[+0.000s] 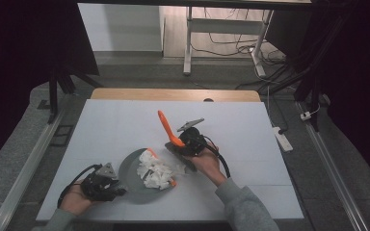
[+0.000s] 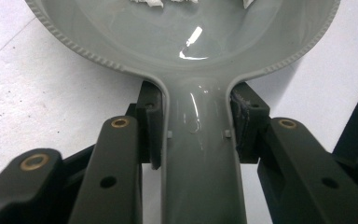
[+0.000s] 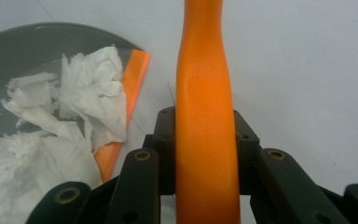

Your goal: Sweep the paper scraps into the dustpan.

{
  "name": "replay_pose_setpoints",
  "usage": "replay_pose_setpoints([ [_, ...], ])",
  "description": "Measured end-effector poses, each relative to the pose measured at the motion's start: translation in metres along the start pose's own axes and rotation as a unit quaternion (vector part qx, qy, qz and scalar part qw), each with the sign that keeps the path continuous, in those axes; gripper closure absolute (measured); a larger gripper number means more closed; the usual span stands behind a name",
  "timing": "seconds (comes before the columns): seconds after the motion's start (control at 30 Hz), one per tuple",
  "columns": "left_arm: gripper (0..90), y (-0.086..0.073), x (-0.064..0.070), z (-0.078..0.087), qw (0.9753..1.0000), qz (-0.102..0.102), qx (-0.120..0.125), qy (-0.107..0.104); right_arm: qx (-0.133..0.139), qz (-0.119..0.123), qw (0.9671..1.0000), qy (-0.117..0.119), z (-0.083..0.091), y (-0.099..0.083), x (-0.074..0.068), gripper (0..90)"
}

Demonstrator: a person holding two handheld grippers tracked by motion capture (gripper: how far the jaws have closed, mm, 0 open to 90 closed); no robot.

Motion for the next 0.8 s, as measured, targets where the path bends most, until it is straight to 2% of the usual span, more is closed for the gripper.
replay_pose_setpoints([
  [0.4,61.8,0.0,0.001,0.0,1.0,-0.001,0.0,0.0,0.001,0.004,0.9998,0.017,-0.007,0.001,-0.019,70.5],
  [0.8,61.8,0.001,0.0,-0.001,1.0,0.001,0.001,-0.001,-0.002,0.015,0.9991,0.039,-0.019,0.005,-0.045,70.5],
])
Point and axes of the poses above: each handheld gripper's, and its own axes: z roughly backward along the jaws, y roughly out of its top, x roughly to its right, the point moved 8 cm from there along -z, roughly forward along the jaws, and after that the axes turned 11 degrees about -z, right-handed, at the moved point
